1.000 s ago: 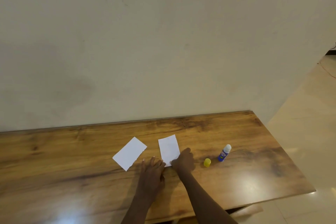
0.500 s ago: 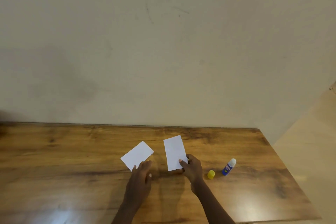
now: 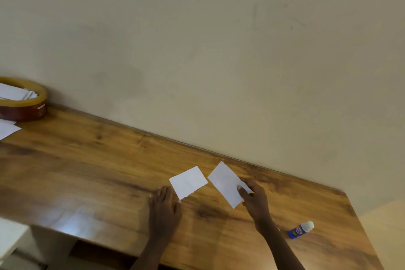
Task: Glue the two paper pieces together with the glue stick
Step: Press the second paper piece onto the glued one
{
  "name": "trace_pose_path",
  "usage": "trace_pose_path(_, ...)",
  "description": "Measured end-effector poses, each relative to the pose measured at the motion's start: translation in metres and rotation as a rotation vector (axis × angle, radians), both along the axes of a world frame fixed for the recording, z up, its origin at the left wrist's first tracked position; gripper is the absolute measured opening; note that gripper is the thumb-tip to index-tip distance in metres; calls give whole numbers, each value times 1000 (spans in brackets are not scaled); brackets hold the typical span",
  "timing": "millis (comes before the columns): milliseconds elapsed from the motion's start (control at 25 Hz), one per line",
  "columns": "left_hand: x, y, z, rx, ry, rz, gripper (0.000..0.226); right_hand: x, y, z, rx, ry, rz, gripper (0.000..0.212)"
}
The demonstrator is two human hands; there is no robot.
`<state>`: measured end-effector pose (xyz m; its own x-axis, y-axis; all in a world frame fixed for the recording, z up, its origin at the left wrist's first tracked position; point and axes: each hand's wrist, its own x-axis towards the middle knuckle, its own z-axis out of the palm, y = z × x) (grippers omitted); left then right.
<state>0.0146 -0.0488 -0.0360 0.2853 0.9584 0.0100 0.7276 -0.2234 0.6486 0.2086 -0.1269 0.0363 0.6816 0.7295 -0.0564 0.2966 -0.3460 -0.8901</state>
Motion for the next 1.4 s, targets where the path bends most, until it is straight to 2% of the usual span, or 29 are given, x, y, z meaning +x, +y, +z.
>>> trace_pose_path(280, 7, 7, -20, 91, 59, -16, 44, 9, 91, 0, -106, -242, 438, 26)
trace_pose_path(440, 7, 8, -24, 128, 89, -7, 44, 5, 137, -19, -199, -279, 609, 26)
trace_pose_path(840, 6, 6, -27, 113, 85, -14, 53, -12, 138, -50, -176, -195, 521, 22)
trace_pose_path(1240, 6, 6, -26, 137, 132, -25, 54, -21, 129, -59, -148, -363, 488, 21)
trace_pose_path(1400, 8, 7, -28, 160, 140, -10, 53, -26, 130, -64, -180, -374, 448, 25)
